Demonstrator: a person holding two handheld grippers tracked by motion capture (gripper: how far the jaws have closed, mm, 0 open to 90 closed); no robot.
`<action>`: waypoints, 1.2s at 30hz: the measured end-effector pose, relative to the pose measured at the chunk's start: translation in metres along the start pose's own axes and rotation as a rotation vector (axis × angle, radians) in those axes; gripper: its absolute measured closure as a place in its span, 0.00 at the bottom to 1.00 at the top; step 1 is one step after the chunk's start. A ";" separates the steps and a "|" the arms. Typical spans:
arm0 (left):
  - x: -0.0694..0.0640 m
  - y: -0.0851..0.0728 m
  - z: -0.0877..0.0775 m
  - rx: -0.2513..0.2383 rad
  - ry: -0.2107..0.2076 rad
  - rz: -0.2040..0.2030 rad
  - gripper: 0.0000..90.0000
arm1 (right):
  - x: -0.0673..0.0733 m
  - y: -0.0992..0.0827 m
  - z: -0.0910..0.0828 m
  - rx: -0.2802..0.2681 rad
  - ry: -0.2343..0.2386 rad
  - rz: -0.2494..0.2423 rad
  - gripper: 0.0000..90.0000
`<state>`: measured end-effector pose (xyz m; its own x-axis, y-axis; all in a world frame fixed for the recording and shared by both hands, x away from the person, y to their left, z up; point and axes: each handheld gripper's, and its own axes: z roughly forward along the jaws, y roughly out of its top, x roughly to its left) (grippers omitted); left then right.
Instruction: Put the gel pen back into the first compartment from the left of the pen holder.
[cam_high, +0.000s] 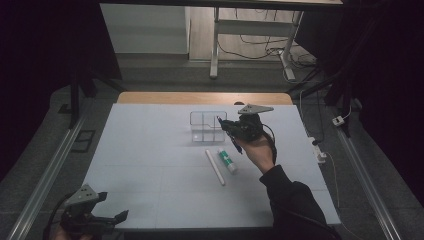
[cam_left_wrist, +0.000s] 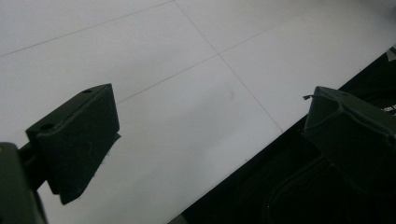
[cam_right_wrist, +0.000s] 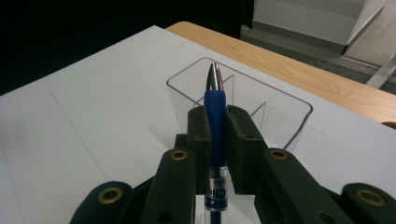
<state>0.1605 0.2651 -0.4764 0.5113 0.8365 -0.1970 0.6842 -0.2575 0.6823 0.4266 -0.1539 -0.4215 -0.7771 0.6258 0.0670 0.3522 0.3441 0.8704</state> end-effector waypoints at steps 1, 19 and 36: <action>0.000 0.000 0.000 0.000 0.000 0.000 0.04 | 0.000 0.001 0.001 -0.008 0.004 0.005 0.89; 0.000 0.000 0.000 -0.001 -0.004 0.000 0.04 | 0.001 0.023 0.029 -0.072 0.014 0.014 0.89; 0.001 0.000 0.000 0.001 -0.017 -0.005 0.03 | 0.005 0.041 0.050 -0.095 0.006 0.009 0.89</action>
<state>0.1609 0.2659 -0.4768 0.5168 0.8294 -0.2123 0.6874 -0.2542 0.6804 0.4637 -0.1015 -0.4099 -0.7770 0.6247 0.0779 0.3085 0.2699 0.9121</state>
